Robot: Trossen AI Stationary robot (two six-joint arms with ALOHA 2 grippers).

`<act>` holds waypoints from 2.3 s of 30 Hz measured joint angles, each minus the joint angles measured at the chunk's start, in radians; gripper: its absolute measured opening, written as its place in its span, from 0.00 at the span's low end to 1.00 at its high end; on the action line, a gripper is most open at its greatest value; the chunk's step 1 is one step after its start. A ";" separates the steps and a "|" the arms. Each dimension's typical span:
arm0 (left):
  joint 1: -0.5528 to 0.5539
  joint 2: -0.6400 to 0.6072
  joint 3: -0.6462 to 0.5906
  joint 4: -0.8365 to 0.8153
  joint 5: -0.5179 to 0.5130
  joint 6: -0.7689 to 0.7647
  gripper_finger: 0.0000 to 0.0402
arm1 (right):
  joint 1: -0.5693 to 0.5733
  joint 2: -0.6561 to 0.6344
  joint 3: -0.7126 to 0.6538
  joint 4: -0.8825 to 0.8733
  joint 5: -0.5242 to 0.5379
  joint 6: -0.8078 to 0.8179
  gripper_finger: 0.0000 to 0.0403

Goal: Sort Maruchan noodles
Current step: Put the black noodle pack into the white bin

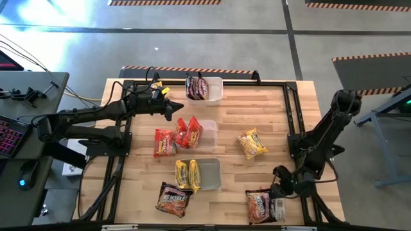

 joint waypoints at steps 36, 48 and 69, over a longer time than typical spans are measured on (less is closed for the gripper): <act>0.000 0.000 0.000 0.000 0.027 -0.001 0.00 | -0.243 0.211 0.019 0.217 -0.207 -0.422 0.70; 0.000 0.000 0.000 0.000 0.027 0.001 0.00 | -0.243 0.243 0.019 0.305 -0.224 -0.456 0.21; 0.000 0.000 0.000 0.002 0.054 0.001 0.00 | -0.301 -0.024 0.019 0.269 0.066 -0.430 0.00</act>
